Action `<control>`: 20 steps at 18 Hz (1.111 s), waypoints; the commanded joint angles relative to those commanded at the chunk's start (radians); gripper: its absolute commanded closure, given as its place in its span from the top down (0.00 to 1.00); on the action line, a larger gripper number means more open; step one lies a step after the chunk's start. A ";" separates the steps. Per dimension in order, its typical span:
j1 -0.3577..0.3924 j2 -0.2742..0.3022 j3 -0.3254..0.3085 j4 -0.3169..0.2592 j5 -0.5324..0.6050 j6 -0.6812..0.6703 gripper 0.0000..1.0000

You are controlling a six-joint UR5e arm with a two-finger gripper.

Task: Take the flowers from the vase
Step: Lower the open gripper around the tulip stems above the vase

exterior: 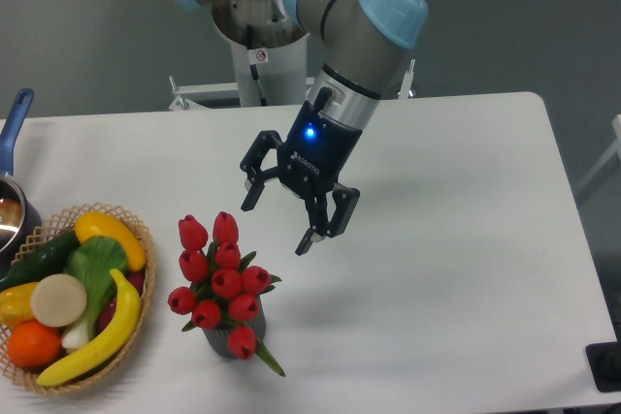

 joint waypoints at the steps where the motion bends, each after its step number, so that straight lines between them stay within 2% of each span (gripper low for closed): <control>1: 0.000 -0.009 -0.011 0.003 -0.017 -0.003 1.00; 5: -0.002 -0.054 -0.011 0.005 -0.118 0.002 1.00; 10: -0.009 -0.087 -0.012 0.006 -0.150 -0.003 1.00; 13: -0.008 -0.113 -0.012 0.006 -0.207 -0.008 1.00; 20: -0.015 -0.155 0.012 0.009 -0.218 0.002 1.00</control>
